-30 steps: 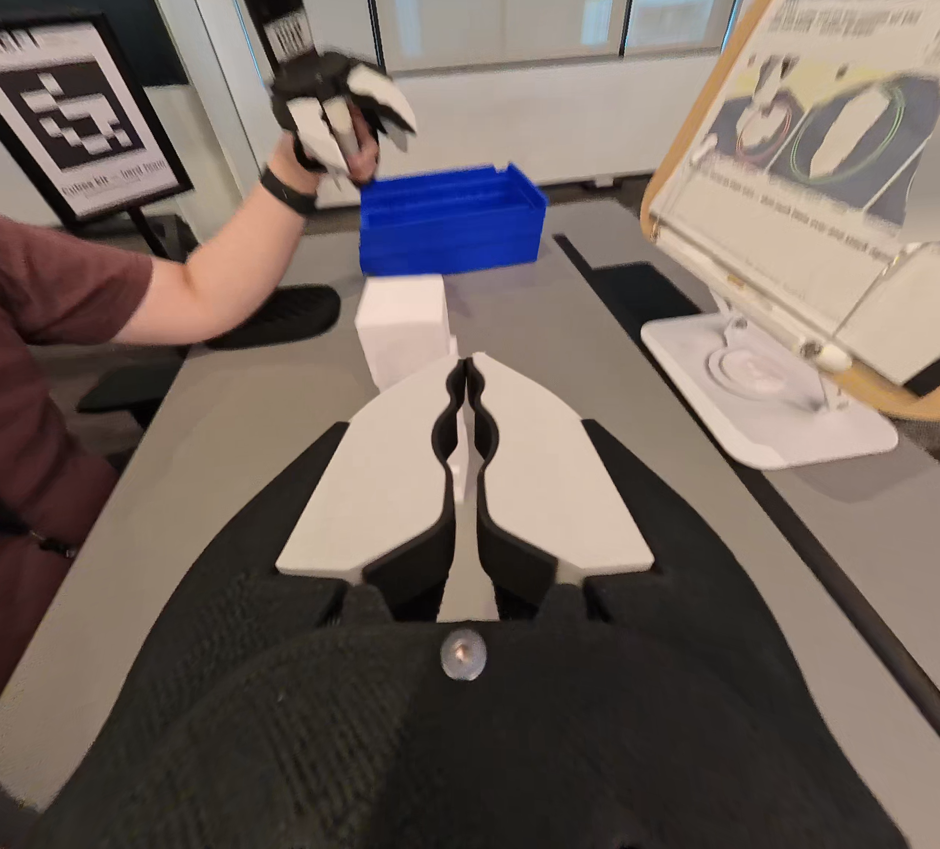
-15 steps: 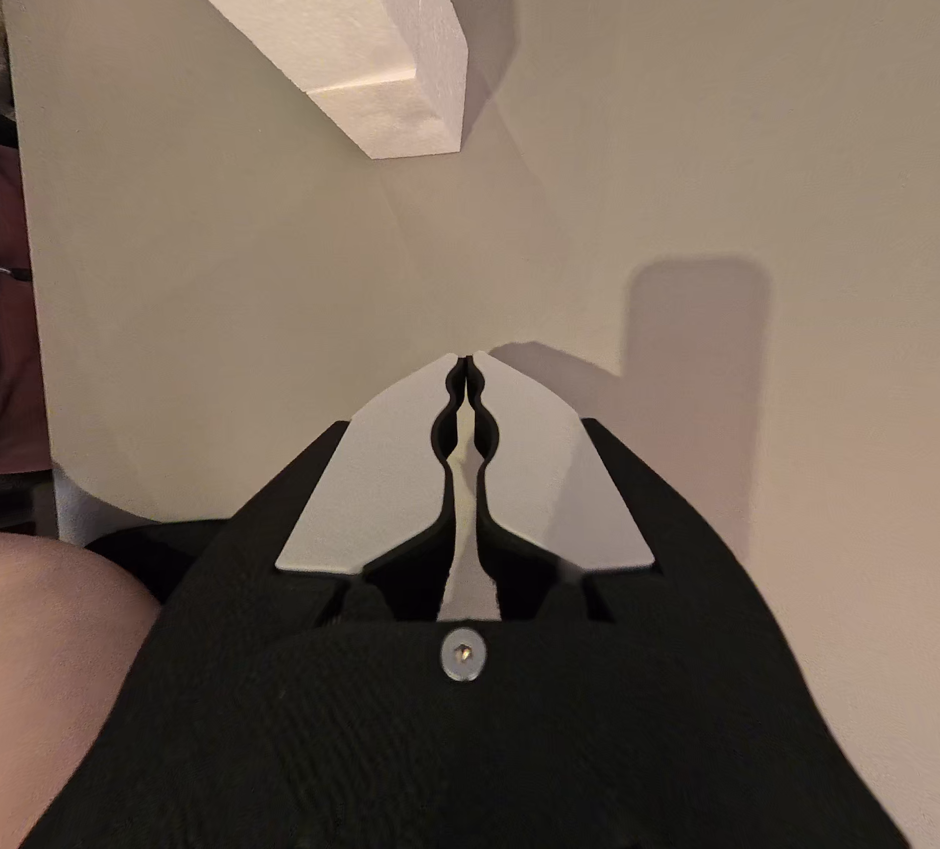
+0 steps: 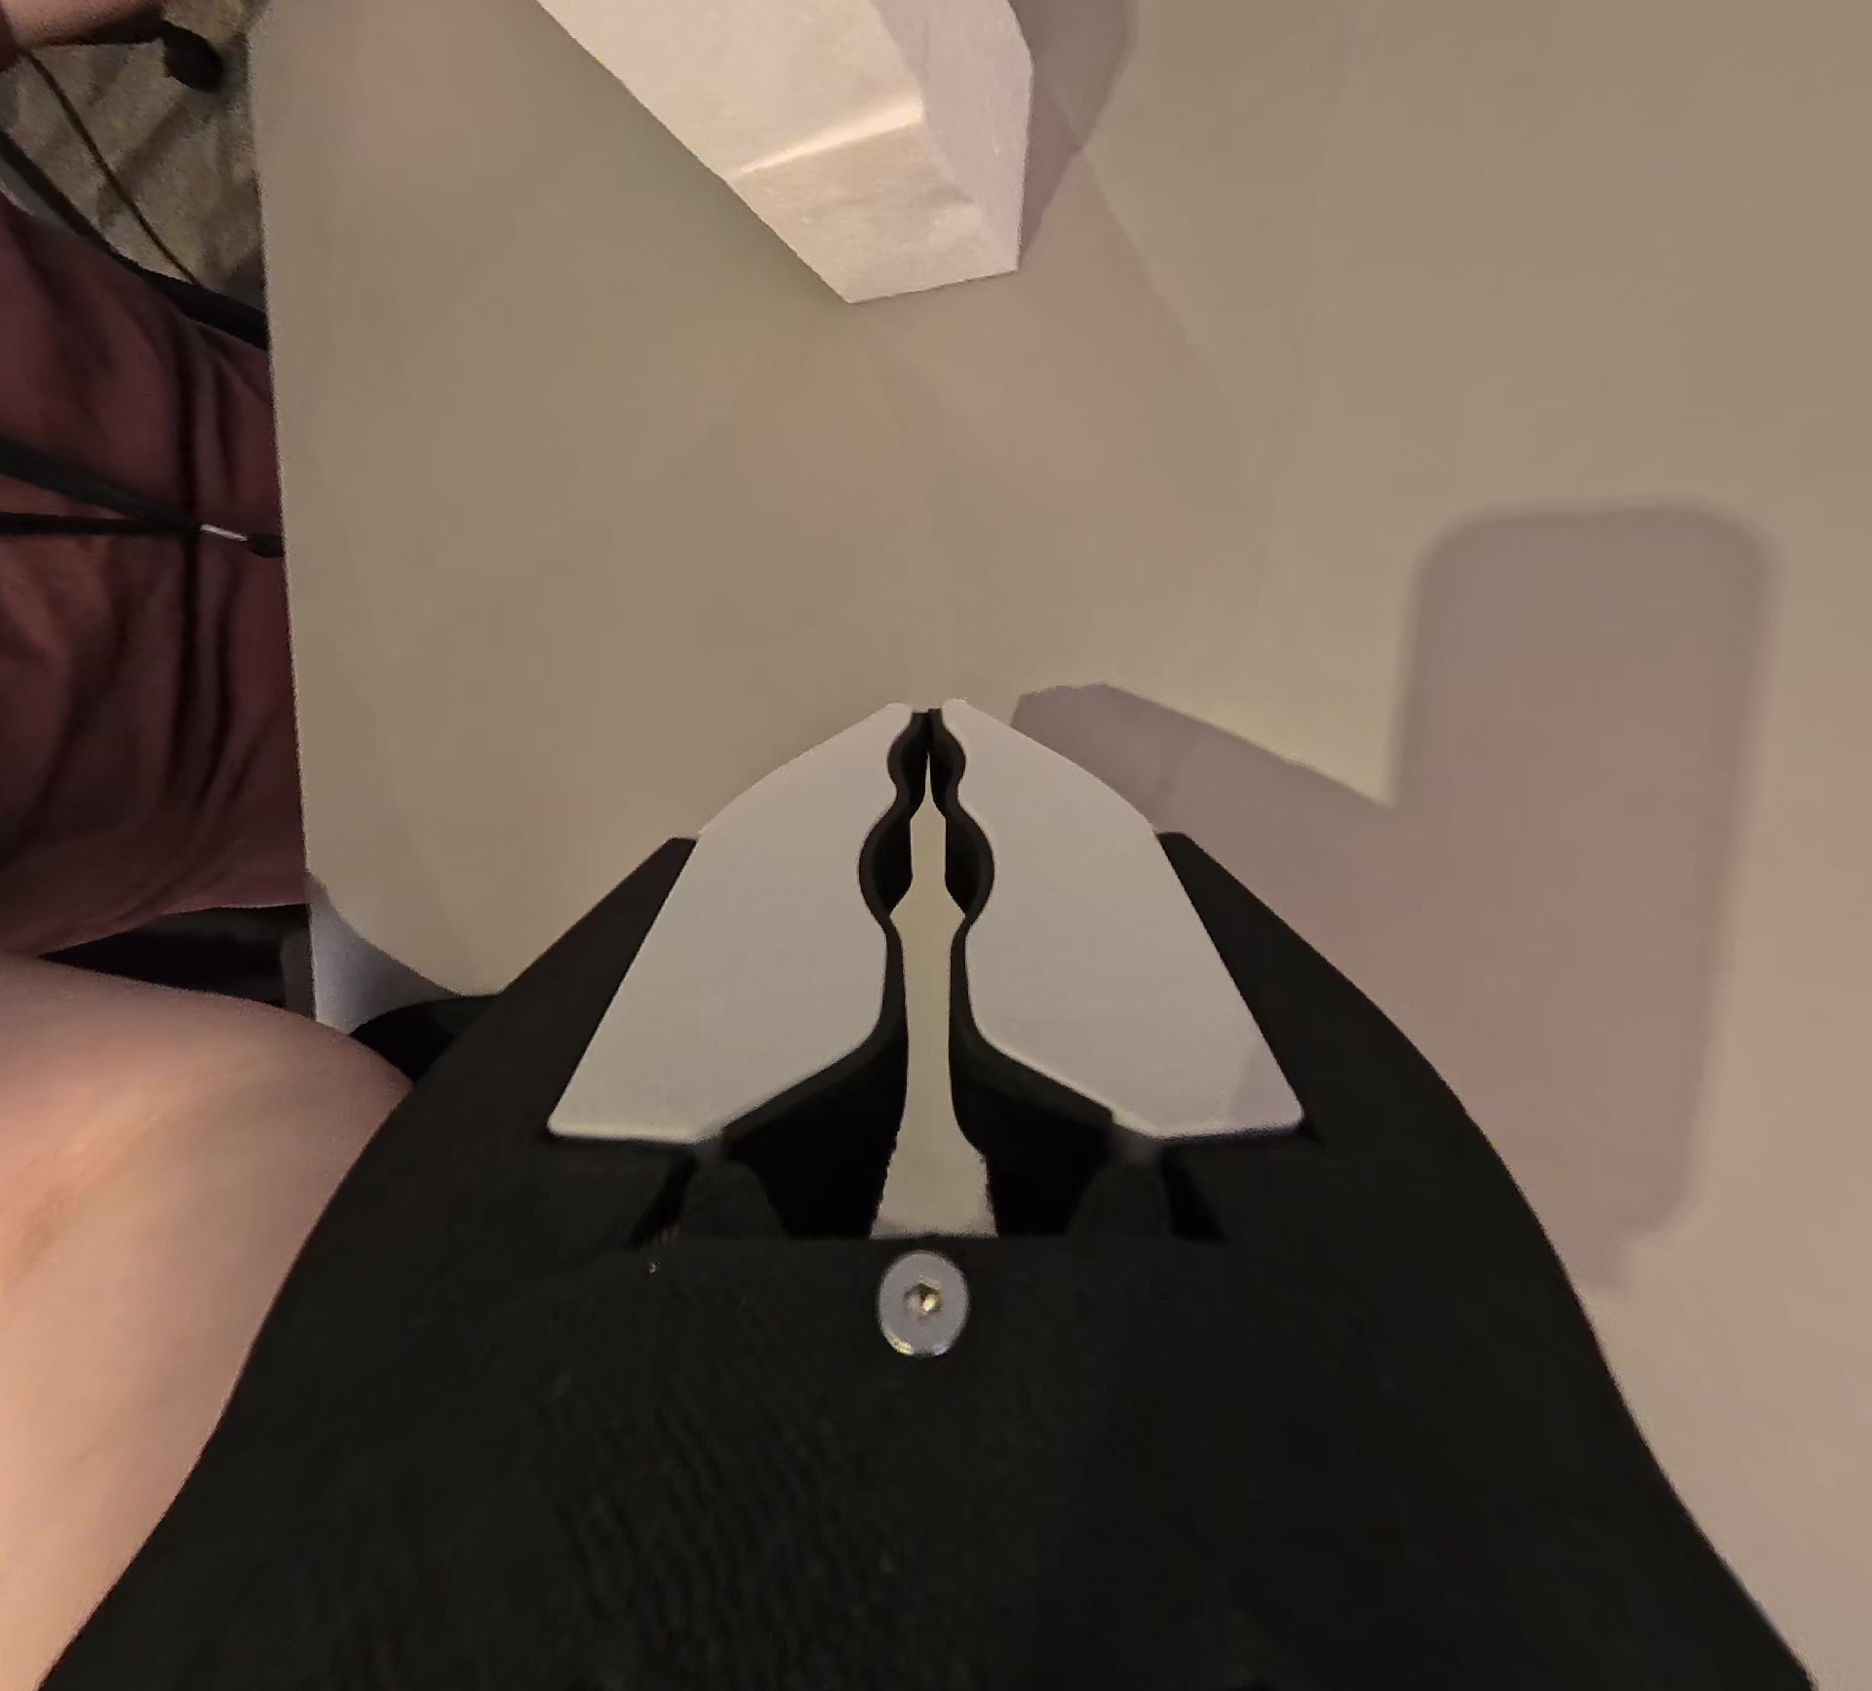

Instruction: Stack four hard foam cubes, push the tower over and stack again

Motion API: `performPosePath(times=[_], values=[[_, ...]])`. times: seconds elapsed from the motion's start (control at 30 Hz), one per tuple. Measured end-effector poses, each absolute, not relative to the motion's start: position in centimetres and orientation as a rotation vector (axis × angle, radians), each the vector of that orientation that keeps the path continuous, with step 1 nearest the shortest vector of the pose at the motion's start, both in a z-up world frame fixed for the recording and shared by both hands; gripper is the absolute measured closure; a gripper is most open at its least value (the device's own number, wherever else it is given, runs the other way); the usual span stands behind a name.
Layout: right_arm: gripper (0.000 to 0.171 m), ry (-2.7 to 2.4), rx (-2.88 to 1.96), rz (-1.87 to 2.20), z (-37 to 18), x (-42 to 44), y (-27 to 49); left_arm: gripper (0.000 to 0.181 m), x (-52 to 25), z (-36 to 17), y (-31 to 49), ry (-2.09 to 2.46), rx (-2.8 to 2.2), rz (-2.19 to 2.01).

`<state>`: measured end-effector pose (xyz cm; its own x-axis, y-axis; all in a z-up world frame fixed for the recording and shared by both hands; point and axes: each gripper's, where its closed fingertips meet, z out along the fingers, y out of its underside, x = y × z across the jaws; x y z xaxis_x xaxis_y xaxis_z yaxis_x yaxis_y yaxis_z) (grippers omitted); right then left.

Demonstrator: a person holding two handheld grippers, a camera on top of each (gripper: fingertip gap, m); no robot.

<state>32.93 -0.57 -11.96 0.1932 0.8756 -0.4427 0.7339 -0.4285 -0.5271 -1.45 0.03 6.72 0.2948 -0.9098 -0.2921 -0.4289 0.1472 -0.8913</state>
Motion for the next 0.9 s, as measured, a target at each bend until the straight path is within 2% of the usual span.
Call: performPosePath(times=[0.3, 0.6, 0.9], values=[[0.171, -1.602, -2.163, 1.145, -9.2, 28.3, -1.3, 0.181, -2.2, 6.9, 0.1, 1.286, -1.463, -0.546], [0.171, -1.581, -2.202, 1.201, -9.1, 25.9, -1.2, 0.181, -1.7, 6.5, 0.2, 1.302, -1.470, -0.561], [0.171, -1.490, -1.973, 1.126, -4.3, 18.7, 0.8, 0.181, 0.1, 5.7, 0.2, 1.365, -1.489, -0.551]])
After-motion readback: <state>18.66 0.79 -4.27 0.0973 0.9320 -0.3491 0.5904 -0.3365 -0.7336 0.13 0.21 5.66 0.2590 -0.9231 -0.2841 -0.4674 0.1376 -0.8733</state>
